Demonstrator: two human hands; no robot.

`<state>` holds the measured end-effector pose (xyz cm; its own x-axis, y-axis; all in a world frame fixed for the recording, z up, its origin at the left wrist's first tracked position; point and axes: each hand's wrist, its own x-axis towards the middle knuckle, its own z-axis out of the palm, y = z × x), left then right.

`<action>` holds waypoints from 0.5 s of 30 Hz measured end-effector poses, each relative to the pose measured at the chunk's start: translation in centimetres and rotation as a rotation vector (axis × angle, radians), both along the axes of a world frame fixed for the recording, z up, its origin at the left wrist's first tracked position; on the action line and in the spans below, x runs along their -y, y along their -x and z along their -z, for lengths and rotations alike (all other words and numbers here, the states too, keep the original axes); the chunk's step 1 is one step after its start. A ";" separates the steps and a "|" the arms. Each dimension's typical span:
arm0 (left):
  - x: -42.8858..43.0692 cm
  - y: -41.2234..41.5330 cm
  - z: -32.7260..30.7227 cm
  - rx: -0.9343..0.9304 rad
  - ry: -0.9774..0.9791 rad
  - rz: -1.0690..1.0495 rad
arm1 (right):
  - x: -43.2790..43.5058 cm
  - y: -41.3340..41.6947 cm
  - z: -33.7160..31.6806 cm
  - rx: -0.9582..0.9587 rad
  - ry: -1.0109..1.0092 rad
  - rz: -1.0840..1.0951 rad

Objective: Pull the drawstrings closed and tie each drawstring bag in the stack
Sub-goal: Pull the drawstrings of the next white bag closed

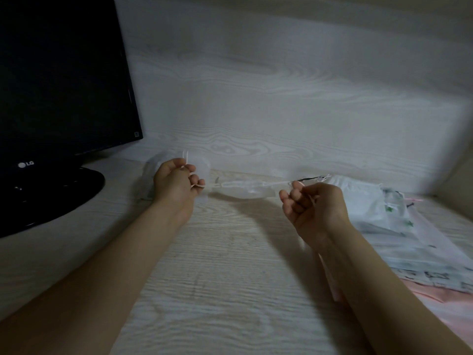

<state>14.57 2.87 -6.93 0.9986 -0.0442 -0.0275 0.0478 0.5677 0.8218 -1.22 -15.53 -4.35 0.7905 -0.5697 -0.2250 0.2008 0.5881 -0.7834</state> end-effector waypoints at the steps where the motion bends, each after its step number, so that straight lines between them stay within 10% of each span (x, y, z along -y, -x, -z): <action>1: 0.1 0.2 0.0 0.030 -0.051 0.017 | 0.0 -0.1 0.0 0.013 -0.006 -0.005; 9: 0.2 1.5 0.1 0.252 -0.377 0.150 | 0.3 -0.6 0.7 0.082 0.131 -0.076; 15: 0.4 1.9 0.0 0.196 -0.255 0.269 | -0.7 -0.4 0.8 -0.064 0.546 -0.031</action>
